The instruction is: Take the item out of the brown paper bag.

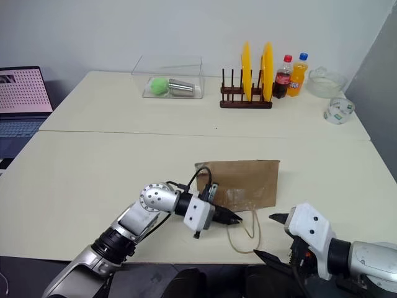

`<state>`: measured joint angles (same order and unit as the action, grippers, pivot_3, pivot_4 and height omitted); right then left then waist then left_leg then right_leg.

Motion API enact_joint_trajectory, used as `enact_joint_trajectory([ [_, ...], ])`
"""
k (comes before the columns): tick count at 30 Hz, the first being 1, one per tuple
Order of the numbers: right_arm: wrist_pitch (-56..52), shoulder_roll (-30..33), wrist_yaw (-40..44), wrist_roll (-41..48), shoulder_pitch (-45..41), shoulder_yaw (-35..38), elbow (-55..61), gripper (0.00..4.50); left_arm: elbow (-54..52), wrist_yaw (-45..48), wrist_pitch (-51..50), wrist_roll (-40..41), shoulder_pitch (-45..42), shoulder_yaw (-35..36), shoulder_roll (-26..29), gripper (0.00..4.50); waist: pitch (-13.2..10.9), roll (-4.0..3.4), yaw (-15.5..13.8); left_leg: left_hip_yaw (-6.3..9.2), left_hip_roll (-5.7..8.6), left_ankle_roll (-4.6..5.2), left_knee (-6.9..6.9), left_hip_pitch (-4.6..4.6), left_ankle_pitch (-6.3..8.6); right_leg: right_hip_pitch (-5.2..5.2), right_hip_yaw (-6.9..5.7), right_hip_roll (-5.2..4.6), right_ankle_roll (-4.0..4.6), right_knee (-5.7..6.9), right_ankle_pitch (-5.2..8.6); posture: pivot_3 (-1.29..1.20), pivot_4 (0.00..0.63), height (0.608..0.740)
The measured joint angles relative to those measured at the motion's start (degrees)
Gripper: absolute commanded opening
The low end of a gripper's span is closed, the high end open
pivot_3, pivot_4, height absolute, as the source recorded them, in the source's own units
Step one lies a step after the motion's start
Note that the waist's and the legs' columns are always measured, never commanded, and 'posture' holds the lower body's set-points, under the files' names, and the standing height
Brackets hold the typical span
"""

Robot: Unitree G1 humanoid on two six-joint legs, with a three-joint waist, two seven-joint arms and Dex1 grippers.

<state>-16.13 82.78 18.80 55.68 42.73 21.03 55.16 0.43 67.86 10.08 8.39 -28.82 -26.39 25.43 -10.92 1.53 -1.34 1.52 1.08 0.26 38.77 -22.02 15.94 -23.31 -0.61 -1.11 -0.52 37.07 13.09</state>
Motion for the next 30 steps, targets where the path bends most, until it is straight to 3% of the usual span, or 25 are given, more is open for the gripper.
enact_joint_trajectory([
  [4, 0.2, 2.01, -0.02, -5.75, -3.32, -5.37, 0.01, 4.25, -3.99, -3.41, -12.47, 4.58, -3.18, 4.38, -1.27, 0.02, 0.0, 0.0, 0.07, 0.0, 0.02, 0.0, 0.02, 0.0, 0.0, 0.0, 0.01, 0.0, -0.02, -0.02, -0.01, 0.0, 0.15, 0.74],
  [8, -1.63, 1.68, 0.34, -11.71, -13.38, -14.94, 0.04, 4.25, -6.84, -5.9, -21.45, 7.49, -5.17, 7.07, -2.06, 0.02, -0.01, 0.01, 0.15, 0.03, 0.02, -0.01, 0.01, 0.0, 0.0, 0.0, 0.0, 0.02, -0.03, -0.05, 0.0, 0.0, 0.15, 0.74],
  [16, -12.97, -9.12, 3.73, -20.79, -35.41, -31.54, 0.04, 4.25, -8.78, -5.98, -23.87, 7.74, -5.22, 7.9, -1.53, 0.02, -0.01, 0.02, 0.05, 0.08, 0.05, -0.02, 0.01, -0.02, -0.01, -0.01, 0.0, -0.01, -0.02, -0.06, 0.0, 0.0, 0.15, 0.74],
  [20, -17.68, -15.12, 6.46, -26.98, -43.02, -39.2, -0.12, 3.34, -9.29, -5.96, -24.55, 7.74, -4.9, 8.12, -1.15, 0.0, 0.0, 0.01, 0.07, 0.1, 0.05, -0.01, 0.01, -0.02, -0.01, -0.02, 0.0, -0.01, -0.01, -0.06, 0.0, 0.0, 0.15, 0.74],
  [29, -23.9, -24.0, 12.15, -39.35, -50.66, -51.53, -4.44, 0.06, -8.91, -9.43, -32.43, 8.95, -7.31, 9.25, -2.72, 0.0, 0.01, -0.01, 0.09, 0.15, 0.08, -0.01, 0.02, -0.05, 0.0, -0.04, -0.04, -0.03, -0.01, -0.04, 0.0, 0.0, 0.15, 0.74],
  [30, -24.26, -24.91, 12.47, -41.27, -50.85, -52.82, -5.04, 0.02, -8.57, -10.68, -35.01, 9.45, -8.71, 9.82, -3.32, 0.0, 0.01, -0.01, 0.08, 0.16, 0.09, -0.01, 0.02, -0.05, 0.0, -0.04, -0.05, -0.03, -0.02, -0.03, 0.0, 0.0, 0.15, 0.74],
])
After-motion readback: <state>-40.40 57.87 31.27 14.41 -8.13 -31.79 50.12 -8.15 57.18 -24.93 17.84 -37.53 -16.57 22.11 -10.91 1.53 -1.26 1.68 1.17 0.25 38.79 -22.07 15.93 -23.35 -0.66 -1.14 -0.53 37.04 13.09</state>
